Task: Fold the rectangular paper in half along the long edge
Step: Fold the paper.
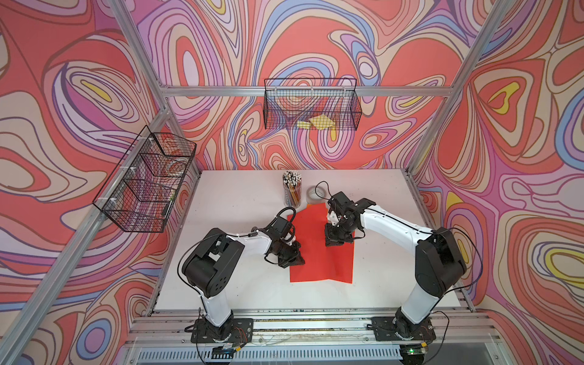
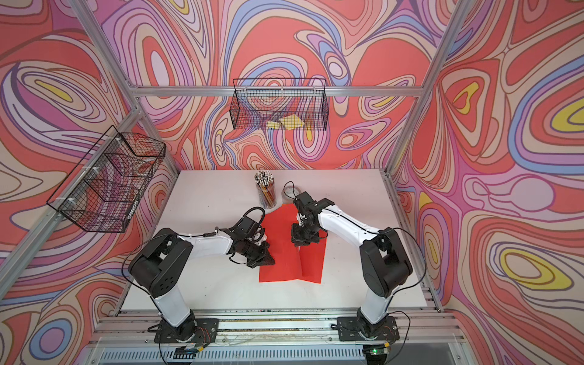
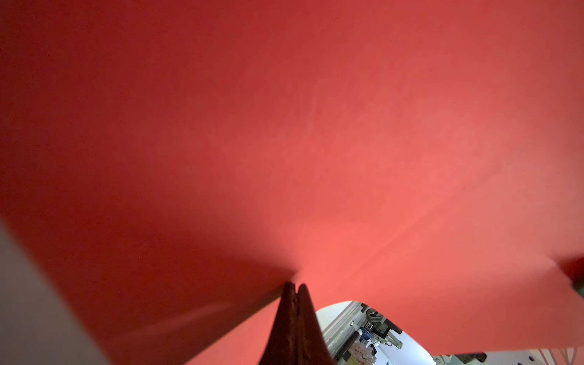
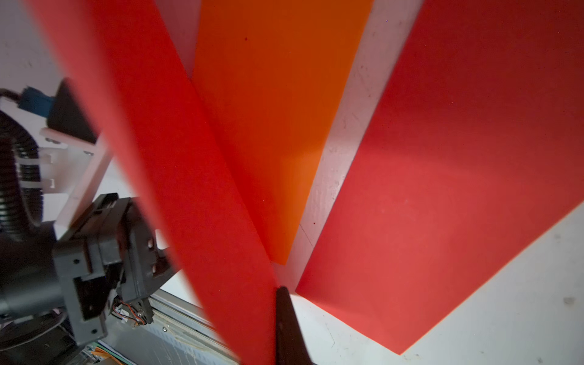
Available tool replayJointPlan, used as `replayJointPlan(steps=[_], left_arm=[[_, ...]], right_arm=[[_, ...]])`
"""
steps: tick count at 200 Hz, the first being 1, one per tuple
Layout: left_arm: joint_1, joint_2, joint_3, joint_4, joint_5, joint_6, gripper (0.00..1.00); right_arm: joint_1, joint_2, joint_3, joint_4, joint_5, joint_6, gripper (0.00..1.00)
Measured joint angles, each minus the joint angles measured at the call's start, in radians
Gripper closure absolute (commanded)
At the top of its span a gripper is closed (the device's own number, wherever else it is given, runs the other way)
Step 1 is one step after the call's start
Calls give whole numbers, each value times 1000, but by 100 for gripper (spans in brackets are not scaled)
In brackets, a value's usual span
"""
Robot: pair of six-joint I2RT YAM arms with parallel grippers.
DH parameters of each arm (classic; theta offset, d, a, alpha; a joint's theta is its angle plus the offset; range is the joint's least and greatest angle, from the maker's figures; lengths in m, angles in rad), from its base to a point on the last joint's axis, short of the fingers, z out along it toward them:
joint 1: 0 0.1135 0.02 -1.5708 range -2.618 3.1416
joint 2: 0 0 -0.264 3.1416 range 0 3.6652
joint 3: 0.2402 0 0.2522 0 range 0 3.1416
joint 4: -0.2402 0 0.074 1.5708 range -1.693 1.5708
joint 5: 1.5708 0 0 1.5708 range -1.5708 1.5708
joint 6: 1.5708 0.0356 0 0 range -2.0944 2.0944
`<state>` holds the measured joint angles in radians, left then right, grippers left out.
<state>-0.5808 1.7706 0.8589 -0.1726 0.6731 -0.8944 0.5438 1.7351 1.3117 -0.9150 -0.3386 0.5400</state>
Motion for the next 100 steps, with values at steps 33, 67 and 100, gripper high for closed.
replayJointPlan(steps=[33,67,100], left_arm=[[0,0,-3,10,1,0,100],[0,0,-3,13,6,0,100],[20,-25,-4,-11,8,13,100]], right_arm=[[4,-3,0,47,-53,22,100],[15,-3,0,84,-81,38,100],[19,-12,-11,80,-79,32,100]])
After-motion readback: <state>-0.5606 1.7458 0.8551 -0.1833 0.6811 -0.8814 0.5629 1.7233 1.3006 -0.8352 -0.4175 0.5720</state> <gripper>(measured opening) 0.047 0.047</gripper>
